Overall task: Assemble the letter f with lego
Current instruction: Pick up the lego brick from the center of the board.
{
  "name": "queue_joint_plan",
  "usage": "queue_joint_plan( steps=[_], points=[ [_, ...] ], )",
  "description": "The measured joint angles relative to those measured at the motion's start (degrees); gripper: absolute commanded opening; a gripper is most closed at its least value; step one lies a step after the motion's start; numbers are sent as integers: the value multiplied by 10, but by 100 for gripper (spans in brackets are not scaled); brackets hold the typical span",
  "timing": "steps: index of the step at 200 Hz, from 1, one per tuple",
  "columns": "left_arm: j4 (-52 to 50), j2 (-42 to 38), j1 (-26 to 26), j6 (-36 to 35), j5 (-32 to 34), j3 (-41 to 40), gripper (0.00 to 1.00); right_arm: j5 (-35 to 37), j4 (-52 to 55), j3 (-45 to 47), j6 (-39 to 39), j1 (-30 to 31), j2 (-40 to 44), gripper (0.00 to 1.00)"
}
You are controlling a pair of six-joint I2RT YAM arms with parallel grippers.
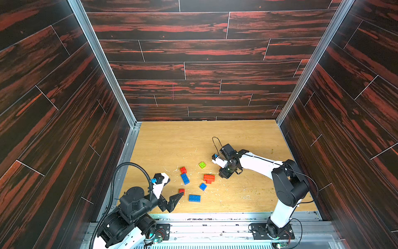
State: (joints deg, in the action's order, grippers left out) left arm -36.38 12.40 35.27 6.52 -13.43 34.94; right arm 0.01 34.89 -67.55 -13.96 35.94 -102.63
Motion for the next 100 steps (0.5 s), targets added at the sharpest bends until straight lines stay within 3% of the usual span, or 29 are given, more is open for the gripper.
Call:
queue_joint_plan(
  steps=[100],
  points=[
    [0, 0, 0, 4, 0, 0, 100, -45, 63, -71, -110, 0, 59, 21]
  ],
)
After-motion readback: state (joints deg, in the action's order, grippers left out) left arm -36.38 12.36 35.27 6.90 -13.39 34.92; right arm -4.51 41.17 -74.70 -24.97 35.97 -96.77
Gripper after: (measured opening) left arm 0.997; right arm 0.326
